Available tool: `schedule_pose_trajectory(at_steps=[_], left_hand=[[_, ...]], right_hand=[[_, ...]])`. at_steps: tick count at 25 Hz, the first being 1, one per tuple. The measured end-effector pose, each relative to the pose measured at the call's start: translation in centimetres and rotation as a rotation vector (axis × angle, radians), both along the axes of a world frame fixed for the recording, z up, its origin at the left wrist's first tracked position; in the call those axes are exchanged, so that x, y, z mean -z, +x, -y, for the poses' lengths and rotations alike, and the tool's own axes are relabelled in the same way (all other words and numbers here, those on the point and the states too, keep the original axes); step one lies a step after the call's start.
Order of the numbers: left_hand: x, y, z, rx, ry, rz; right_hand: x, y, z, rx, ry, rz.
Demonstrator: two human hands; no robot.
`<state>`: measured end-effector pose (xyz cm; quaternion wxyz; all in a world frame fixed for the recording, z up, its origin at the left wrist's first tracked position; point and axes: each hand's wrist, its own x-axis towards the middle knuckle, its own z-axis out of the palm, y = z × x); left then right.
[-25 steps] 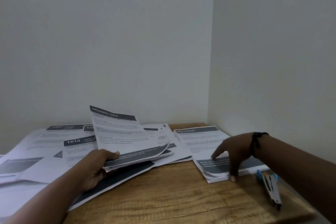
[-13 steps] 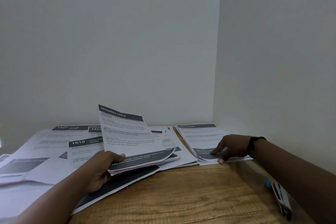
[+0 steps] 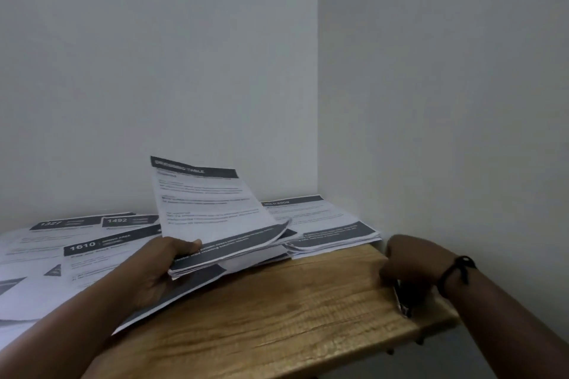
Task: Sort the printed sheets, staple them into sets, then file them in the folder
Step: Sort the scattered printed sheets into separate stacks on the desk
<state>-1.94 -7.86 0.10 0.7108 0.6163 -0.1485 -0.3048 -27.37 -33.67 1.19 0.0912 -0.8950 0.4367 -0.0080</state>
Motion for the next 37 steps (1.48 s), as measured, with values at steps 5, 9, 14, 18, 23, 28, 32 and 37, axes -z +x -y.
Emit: schedule_pose_trajectory(at_steps=[5,9,14,18,23,28,32,37], left_hand=[[-0.2,-6.5,6.9,0.21,0.065,-0.06],[1.8,-11.2,12.1,0.266,0.118,-0.088],[2.4,-13.7,14.5,0.238,0.09,-0.143],[2.6,-12.7,14.7,0.301,0.135,-0.175],[2.4,-12.5,14.4,0.377,0.189,-0.147],[-0.3,-11.9,9.9,0.395,0.388,0.24],[-1.9,-6.9,2.7,0.267,0.583,0.585],[-2.9,3.5,-8.2,-0.122,1.024,0.811]], right_hand=[[0.4,-1.7,0.9,0.054,0.207,0.516],[-1.9,-6.4,0.4,0.104,-0.163,0.696],[-7.4,-8.2,-1.6,-0.105,-0.422,0.783],[-4.3,-0.9,0.4,-0.315,-0.193,0.539],[2.5,3.6,1.3,-0.44,-0.292,0.079],[2.9,3.2,0.4,-0.425,-0.329,0.011],[0.7,4.2,-3.0,-0.341,-0.446,-0.107],[-2.7,12.1,-11.7,-0.62,-0.304,0.121]])
